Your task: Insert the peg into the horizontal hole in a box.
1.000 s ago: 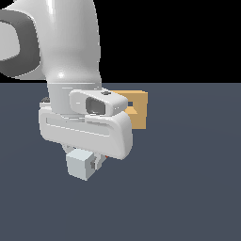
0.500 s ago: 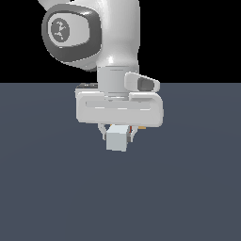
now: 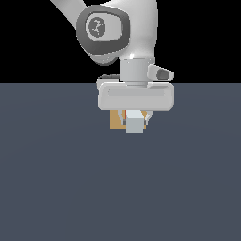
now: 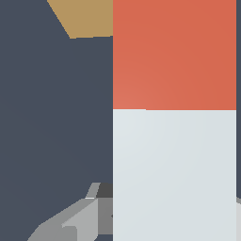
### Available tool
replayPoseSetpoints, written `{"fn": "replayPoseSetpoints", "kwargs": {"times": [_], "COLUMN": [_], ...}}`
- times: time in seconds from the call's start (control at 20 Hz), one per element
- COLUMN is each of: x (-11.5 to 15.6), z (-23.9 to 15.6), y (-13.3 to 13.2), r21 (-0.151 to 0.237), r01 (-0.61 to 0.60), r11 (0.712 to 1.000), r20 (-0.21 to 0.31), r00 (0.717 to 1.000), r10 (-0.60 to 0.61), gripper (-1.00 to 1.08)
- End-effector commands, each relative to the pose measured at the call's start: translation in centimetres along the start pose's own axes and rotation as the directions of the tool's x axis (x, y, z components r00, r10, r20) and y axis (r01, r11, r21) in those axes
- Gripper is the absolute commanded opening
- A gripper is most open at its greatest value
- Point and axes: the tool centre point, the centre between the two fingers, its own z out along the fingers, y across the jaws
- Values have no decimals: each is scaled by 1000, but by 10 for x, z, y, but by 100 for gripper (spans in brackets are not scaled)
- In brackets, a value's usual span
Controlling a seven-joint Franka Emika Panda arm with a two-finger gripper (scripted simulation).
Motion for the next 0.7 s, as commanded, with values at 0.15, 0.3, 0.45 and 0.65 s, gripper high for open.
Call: {"fn": "replayPoseSetpoints", "kwargs": {"times": [0.15, 0.3, 0.45, 0.65], "x": [16, 19, 19, 19], "z": [-7, -8, -8, -7], "y": [12, 13, 13, 13], "r21": [-3, -3, -3, -3], "r01": [46, 55, 54, 53], "r11": [999, 998, 999, 999], "r20": [-1, -1, -1, -1], "r00": [999, 998, 999, 999], "r10": [-46, -55, -54, -53], "gripper": [-100, -100, -100, -100]}}
